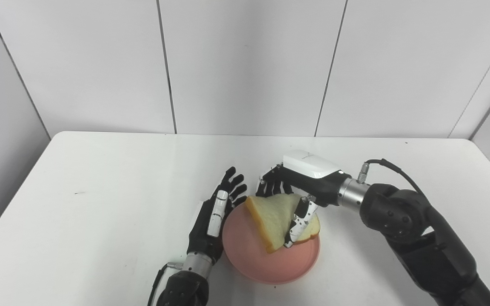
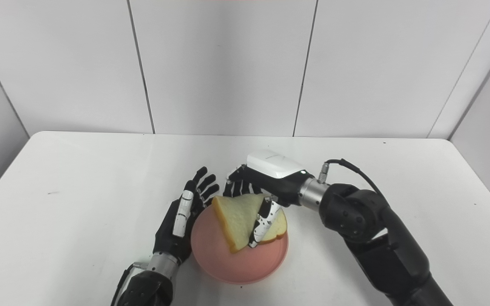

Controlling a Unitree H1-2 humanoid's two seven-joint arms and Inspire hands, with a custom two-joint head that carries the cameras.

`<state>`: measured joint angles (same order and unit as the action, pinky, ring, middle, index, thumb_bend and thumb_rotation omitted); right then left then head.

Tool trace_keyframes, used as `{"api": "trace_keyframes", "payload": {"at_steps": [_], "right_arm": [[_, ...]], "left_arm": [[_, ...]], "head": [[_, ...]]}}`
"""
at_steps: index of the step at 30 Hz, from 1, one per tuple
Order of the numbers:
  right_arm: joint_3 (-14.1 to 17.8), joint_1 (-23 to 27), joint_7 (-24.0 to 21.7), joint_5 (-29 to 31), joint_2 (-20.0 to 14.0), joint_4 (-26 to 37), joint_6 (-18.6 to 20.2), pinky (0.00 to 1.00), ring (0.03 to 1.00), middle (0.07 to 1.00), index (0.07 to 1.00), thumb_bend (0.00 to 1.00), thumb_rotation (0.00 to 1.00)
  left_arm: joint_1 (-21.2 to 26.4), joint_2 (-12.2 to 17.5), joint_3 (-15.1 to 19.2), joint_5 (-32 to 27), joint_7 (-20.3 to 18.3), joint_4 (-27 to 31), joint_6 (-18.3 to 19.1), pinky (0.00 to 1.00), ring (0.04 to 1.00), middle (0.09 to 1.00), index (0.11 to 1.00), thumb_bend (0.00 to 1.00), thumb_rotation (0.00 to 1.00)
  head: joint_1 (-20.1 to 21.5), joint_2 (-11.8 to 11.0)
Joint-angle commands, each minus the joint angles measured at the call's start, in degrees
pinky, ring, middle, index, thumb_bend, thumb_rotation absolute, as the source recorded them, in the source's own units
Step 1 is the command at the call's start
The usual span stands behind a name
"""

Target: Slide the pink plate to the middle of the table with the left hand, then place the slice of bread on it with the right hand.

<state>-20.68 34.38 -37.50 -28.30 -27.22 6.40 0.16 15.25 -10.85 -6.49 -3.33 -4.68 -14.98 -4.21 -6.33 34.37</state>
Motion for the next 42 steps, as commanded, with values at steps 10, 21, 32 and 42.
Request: {"api": "trace_keyframes", "payload": {"at_steps": [10,21,32,42], "right_arm": [[-1.72,0.29,5.15,-3.83,1.1,-3.91,-7.15,0.45,0.49,0.487,0.491,0.53,0.0],[-3.5,-0.87,9.62,-8.42,2.82,-8.38,-10.18,0.44,0.494,0.483,0.498,0.53,0.0],[-4.55,-1.46,11.71,-12.78,2.32,-6.84,-11.55,0.57,0.616,0.641,0.497,0.51,0.17],[-3.29,-0.17,0.07,-12.67,0.27,1.95,-5.05,0.7,0.762,0.788,0.784,0.91,0.58]], "left_arm": [[0.44,-0.67,-0.31,0.22,0.22,-1.37,-2.47,0.85,0.901,0.922,0.928,0.74,0.96],[1.17,-0.71,0.5,-0.94,0.17,-1.86,-3.26,0.88,0.909,0.917,0.93,0.72,0.93],[1.62,-0.59,-0.06,2.57,2.48,-2.65,-4.85,0.88,0.905,0.913,0.925,0.72,0.99],[1.86,-0.31,-0.17,4.96,4.72,-1.54,-4.87,0.96,0.924,0.926,0.925,0.72,1.0]], "head": [[0.49,-0.41],[1.07,-0.92],[1.11,-0.82],[1.19,-0.83]]}}
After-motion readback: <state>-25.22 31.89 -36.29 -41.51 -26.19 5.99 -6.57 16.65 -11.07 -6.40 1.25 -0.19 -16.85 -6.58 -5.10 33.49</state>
